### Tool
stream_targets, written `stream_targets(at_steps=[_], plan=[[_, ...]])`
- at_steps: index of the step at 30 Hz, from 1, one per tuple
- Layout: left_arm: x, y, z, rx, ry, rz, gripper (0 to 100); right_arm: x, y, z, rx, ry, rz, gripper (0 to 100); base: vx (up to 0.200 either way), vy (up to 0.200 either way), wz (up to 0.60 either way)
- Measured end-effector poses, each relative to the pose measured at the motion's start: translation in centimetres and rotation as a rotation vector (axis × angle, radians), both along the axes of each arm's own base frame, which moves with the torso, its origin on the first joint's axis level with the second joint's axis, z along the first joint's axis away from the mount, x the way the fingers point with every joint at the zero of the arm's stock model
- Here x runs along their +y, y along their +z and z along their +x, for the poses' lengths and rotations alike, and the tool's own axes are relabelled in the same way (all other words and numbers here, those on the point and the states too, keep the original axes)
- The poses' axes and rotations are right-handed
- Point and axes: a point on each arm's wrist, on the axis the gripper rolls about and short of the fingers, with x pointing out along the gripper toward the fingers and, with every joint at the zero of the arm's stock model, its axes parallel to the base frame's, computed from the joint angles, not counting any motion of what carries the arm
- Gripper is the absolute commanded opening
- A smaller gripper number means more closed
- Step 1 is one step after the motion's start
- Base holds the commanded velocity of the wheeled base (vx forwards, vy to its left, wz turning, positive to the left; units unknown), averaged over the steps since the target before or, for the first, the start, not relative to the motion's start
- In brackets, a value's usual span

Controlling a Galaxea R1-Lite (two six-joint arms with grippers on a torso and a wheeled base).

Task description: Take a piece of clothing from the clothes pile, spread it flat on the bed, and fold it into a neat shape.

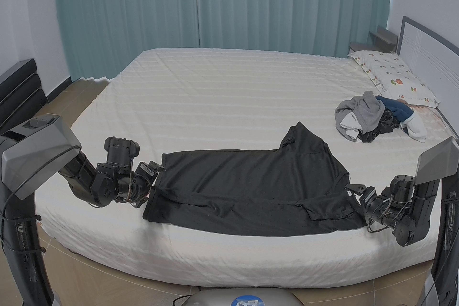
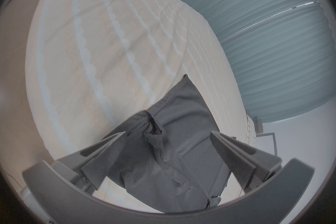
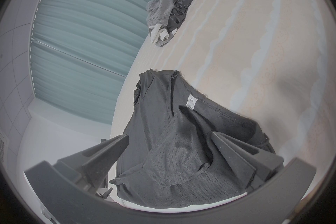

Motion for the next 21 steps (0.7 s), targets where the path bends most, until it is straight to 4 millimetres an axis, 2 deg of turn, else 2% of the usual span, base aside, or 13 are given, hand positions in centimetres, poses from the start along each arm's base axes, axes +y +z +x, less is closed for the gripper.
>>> stream_targets(at_steps=[10,11,21], plan=[[-2.4,-1.8,0.9,-0.001,0.007,0.104,100,0.1,0.0,0.1,-0.002,0.001,-0.002,100,0.0,0.0,0.0],[-2.5,-2.0,1.1,-0.002,0.008,0.107,0,0.1,0.0,0.1,-0.002,0.001,-0.002,100,0.0,0.0,0.0],[-2.0,-2.4,1.9,-0.009,0.038,0.098,0,0.1,0.0,0.1,-0.002,0.001,-0.002,100,0.0,0.0,0.0]])
